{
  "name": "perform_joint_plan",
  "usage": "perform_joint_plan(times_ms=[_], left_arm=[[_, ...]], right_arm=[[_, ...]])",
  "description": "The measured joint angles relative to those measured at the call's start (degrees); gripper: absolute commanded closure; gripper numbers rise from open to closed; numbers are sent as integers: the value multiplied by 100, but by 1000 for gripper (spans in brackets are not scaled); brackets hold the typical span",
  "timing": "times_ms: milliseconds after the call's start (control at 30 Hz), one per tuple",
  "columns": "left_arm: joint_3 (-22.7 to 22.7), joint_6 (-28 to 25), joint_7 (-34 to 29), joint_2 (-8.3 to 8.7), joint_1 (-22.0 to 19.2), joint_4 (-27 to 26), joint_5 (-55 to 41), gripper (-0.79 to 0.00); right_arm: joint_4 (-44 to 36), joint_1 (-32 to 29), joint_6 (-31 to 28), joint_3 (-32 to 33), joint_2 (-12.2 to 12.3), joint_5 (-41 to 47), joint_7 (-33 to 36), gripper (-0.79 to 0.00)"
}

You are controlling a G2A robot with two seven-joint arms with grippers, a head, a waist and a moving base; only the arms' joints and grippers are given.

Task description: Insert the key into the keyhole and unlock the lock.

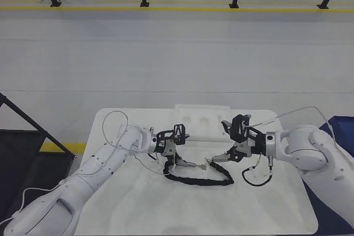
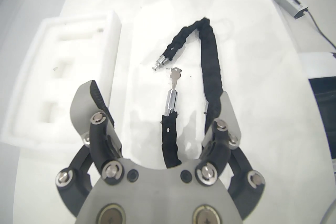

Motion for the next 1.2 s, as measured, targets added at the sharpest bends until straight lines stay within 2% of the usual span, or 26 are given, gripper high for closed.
perform_joint_plan(times_ms=[200,567,800,1000,1200], left_arm=[[-123,9,114,155,-440,-41,-416,-785],[576,8,-35,681,-1614,-217,-1974,-785],[1169,8,-475,967,-2200,-234,-3222,-785],[1613,8,-762,1077,-2564,-41,-3997,-785],[1724,8,-738,1100,-2613,-18,-4263,-784]], right_arm=[[542,535,-451,-284,-198,27,-239,-785],[1325,1636,-920,-653,-545,-26,-388,-785],[1698,2079,-1087,-748,-685,-76,-435,-785],[1953,2178,-1162,-763,-750,-90,-572,-785],[2016,2171,-1164,-728,-762,-117,-690,-785]])
